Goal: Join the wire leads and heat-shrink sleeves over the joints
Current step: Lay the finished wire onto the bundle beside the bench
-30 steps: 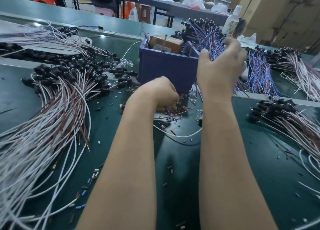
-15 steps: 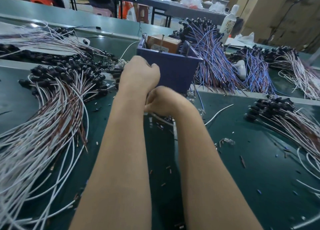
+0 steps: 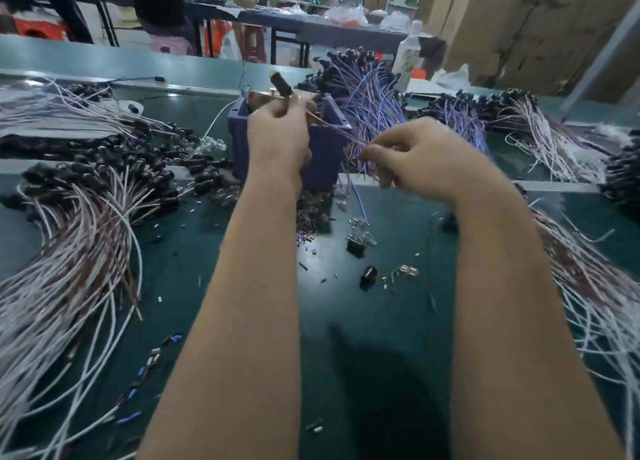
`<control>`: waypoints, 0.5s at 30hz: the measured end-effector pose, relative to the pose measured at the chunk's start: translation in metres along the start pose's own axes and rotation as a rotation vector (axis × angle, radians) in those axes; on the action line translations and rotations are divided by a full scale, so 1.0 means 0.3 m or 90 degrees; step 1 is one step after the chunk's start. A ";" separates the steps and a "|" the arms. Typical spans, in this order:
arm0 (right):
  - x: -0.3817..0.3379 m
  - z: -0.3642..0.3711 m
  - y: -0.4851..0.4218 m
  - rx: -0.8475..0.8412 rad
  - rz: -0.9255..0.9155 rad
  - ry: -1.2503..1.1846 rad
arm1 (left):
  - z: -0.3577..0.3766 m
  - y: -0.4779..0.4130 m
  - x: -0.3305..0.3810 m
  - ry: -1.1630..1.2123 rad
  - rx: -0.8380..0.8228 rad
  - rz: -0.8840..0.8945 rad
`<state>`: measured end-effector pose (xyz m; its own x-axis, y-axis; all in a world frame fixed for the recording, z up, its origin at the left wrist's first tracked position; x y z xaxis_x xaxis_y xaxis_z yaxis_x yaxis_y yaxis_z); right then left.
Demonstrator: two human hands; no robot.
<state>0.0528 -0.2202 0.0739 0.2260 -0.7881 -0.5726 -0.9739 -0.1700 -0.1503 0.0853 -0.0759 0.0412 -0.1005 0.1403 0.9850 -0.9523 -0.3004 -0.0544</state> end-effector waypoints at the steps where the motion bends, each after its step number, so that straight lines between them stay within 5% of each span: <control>1: 0.018 -0.077 0.044 0.039 0.003 0.011 | 0.034 0.006 0.023 0.069 0.004 -0.011; 5: 0.098 -0.364 0.237 0.235 0.008 0.058 | 0.253 0.060 0.093 0.261 -0.075 -0.052; 9: 0.261 -0.499 0.370 0.342 0.144 0.062 | 0.550 0.187 0.059 0.319 -0.205 -0.169; 15: 0.675 -0.330 0.422 0.284 0.502 0.085 | 0.840 0.375 -0.250 0.070 -0.390 -0.359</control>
<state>-0.0267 -0.4598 0.0188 -0.5321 -0.6455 -0.5480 -0.7406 0.6684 -0.0682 0.0583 -0.3578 0.0025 0.4397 0.2166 0.8716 -0.8533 0.4037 0.3301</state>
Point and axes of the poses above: each hand's wrist, its own y-axis away from the middle knuckle, its own z-axis out of the palm, x = y × z, the point moved 3 cm from there along -y, towards the middle knuckle, and after that the axes turned 4 degrees about -y, right-handed, at the moved point
